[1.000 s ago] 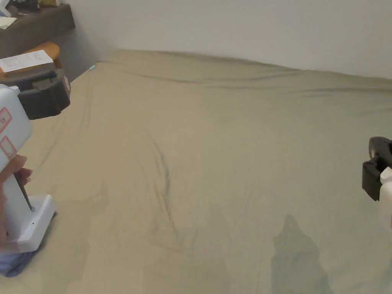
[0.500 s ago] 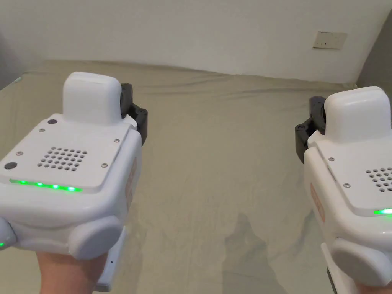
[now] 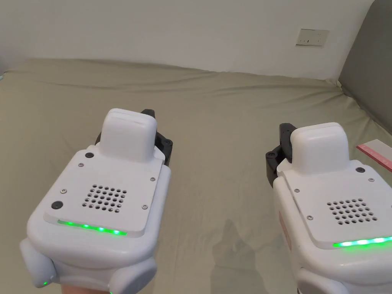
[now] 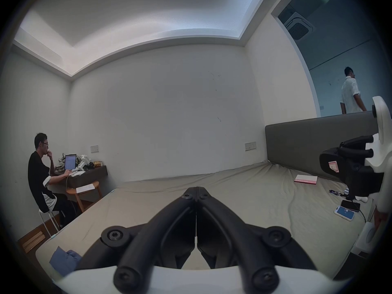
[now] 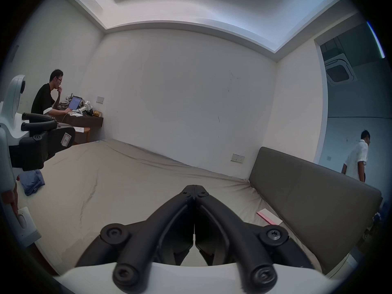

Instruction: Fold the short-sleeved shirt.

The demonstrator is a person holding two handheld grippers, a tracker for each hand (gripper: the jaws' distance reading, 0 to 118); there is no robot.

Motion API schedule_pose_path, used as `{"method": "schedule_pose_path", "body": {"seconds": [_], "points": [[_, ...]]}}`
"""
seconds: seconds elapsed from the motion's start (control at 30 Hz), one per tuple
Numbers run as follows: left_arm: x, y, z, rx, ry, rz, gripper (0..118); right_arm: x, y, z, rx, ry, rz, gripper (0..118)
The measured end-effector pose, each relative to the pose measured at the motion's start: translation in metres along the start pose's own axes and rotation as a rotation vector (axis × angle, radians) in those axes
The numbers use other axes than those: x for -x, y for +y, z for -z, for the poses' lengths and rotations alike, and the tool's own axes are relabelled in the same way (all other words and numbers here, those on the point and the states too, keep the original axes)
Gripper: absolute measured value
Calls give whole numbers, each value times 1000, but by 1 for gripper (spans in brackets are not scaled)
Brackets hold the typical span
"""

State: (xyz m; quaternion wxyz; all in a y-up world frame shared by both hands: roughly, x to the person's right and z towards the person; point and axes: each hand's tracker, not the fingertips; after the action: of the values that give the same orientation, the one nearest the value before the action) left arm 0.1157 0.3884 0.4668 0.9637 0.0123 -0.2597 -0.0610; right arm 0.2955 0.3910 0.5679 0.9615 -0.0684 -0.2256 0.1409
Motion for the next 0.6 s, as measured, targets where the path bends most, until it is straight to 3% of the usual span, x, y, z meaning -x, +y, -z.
{"method": "schedule_pose_path", "body": {"seconds": [0.6], "points": [[4,-4,-2,-25,81,-13,0,3,-1,1,-15,-7,29,2]]}}
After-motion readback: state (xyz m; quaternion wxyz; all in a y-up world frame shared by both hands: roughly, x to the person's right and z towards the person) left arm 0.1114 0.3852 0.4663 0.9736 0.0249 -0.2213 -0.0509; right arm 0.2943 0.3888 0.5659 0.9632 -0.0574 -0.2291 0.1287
